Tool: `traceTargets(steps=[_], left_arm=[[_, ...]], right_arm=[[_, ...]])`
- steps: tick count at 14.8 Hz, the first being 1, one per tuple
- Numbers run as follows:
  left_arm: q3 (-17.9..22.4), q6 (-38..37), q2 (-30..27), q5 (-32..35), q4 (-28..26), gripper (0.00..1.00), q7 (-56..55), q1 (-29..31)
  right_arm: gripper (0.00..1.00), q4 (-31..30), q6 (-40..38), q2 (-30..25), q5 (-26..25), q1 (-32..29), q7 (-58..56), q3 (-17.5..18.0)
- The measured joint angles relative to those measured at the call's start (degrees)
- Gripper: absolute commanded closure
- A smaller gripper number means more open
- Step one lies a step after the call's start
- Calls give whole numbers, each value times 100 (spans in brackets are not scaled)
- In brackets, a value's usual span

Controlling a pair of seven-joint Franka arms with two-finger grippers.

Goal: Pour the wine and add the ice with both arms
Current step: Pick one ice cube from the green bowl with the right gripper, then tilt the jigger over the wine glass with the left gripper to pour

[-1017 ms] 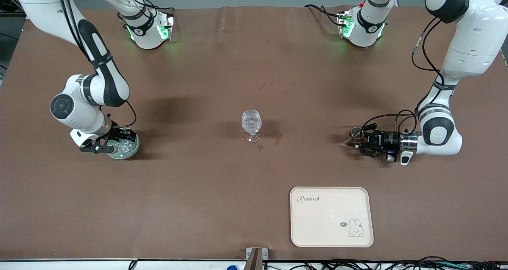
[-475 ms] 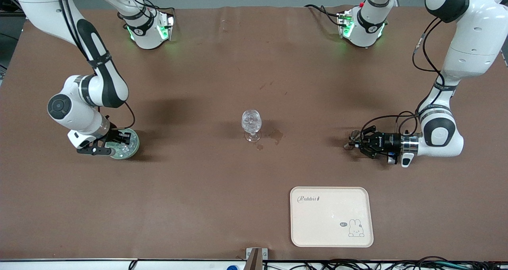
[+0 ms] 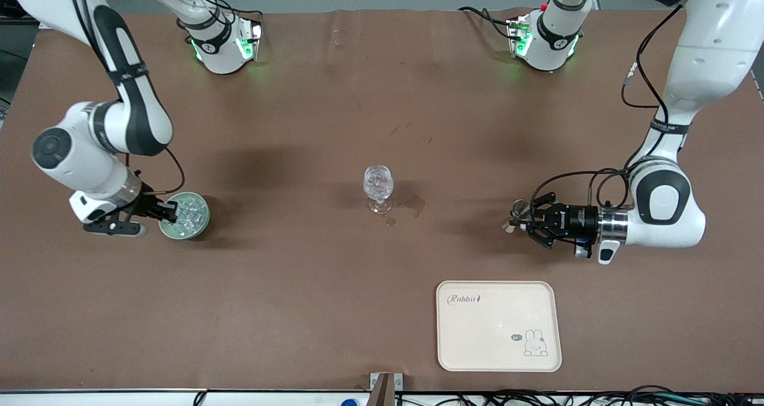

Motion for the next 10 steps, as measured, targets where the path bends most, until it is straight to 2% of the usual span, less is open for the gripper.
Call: traceTargets(steps=[3,5,10], left_arm=[[-6,274,-586,43,3,100,-843,-578],[-11,532,-877,309,3,100,-1422,-967],[-12,1054,-1107,823,100,100,-2710,-1814]], right_arm=[[100,542,-1155,-357,-4,-65,-42,-9],[99,903,-1778,-594,-10,-117,-155,-19],[99,1973,-3446,-1089,-257,-146,-276,-19]])
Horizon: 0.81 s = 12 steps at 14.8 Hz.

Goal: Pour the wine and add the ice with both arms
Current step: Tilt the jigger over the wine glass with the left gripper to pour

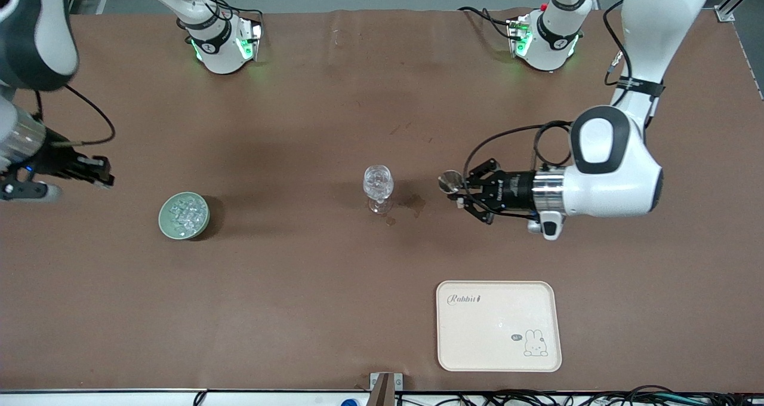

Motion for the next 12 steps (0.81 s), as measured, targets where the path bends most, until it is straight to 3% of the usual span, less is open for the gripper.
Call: traceTargets(steps=[5,12], left_arm=[[-2,441,6,1601,241,100,-1951,-1054],[3,445,27,3036,360,100,-3547,-1504]], right_arm=[[99,1081,-1156,-38,-9,-13,-272,0],[99,1244,-1626,-201,-9,-79,-398,-1]])
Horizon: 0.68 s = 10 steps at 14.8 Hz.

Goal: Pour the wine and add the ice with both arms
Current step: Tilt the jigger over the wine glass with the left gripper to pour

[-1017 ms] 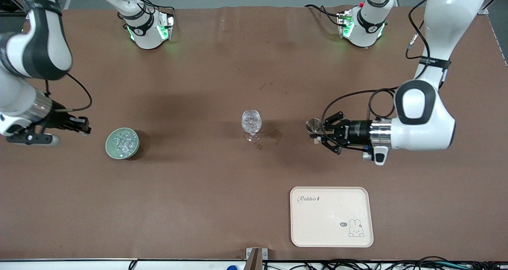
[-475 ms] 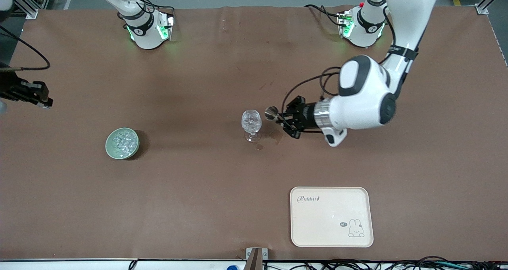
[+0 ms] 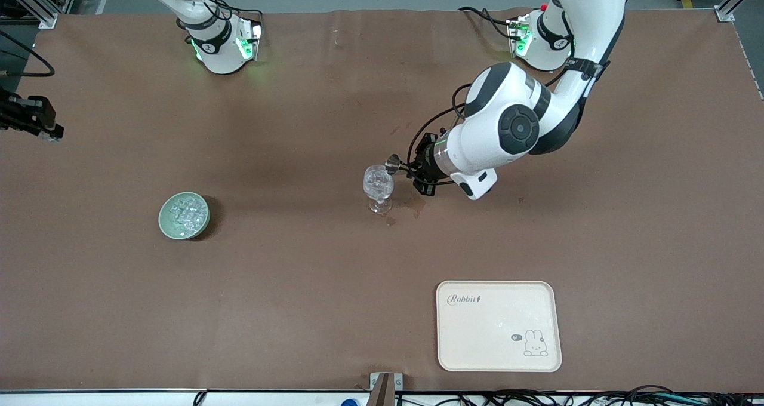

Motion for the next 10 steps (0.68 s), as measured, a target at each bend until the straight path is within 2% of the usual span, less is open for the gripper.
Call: traceTargets(steps=[6,10], left_arm=[[5,1,177,1273,397,100,-1113,-457],[15,1,309,1761,555,100,-1291,-571]], right_arm=[[98,-24,-13,-8,0,0,-1,0],[98,-25,-24,-8,0,0,-1,3]])
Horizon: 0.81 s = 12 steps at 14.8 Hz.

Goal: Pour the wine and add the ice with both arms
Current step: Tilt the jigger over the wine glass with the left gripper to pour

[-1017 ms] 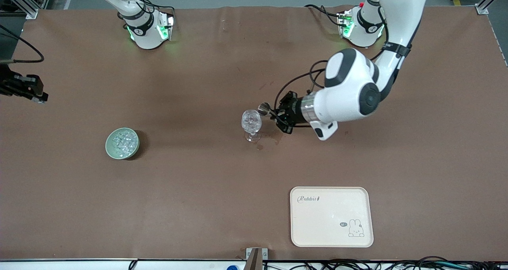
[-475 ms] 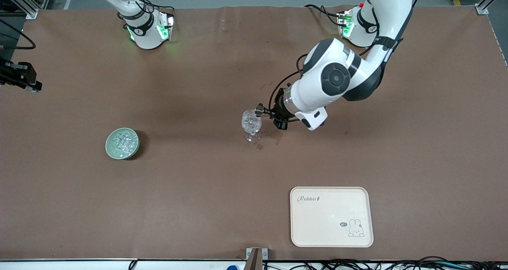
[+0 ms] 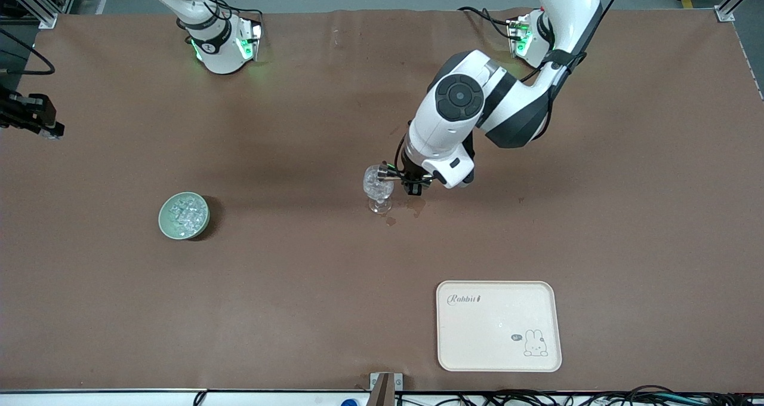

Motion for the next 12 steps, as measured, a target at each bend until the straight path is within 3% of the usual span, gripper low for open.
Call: traceTargets(steps=[12], left_arm=[[44,-89,63,1156,21,100,-486,-297]], right_arm=[[98,-4,-9,0,0,0,-1,4]])
